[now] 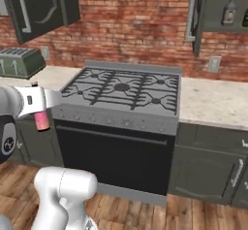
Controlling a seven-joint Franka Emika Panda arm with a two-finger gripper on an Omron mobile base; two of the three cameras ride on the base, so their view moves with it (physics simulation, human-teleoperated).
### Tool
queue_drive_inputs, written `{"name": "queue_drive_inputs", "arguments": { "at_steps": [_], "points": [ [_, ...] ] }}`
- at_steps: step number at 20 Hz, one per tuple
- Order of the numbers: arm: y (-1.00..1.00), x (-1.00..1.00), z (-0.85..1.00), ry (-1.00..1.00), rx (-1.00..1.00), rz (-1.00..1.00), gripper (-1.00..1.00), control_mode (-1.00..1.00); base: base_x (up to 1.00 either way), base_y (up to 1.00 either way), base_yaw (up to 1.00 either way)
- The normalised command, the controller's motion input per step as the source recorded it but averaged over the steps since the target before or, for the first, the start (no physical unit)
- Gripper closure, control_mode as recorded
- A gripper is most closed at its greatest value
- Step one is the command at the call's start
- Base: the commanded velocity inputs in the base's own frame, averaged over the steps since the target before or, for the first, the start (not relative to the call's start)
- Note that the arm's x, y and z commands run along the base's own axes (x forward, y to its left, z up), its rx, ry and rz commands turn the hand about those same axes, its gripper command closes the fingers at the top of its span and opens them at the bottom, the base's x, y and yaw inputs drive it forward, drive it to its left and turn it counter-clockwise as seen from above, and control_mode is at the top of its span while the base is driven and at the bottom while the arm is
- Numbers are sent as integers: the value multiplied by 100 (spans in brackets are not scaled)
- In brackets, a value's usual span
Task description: Sort all alcoholic drinks to one cabinet, and non-alcoholic drinks to the other.
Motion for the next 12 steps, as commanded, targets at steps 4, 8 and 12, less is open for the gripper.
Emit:
{"name": "queue_drive_inputs", "arguments": {
  "at_steps": [4, 8, 12],
  "points": [
    [0, 0, 0, 0, 0, 0, 100, 100, -11, 85, -5],
    [0, 0, 0, 0, 0, 0, 100, 100, -26, 96, -9],
    [0, 0, 0, 0, 0, 0, 100, 100, -11, 100, -9]
  ]
}}
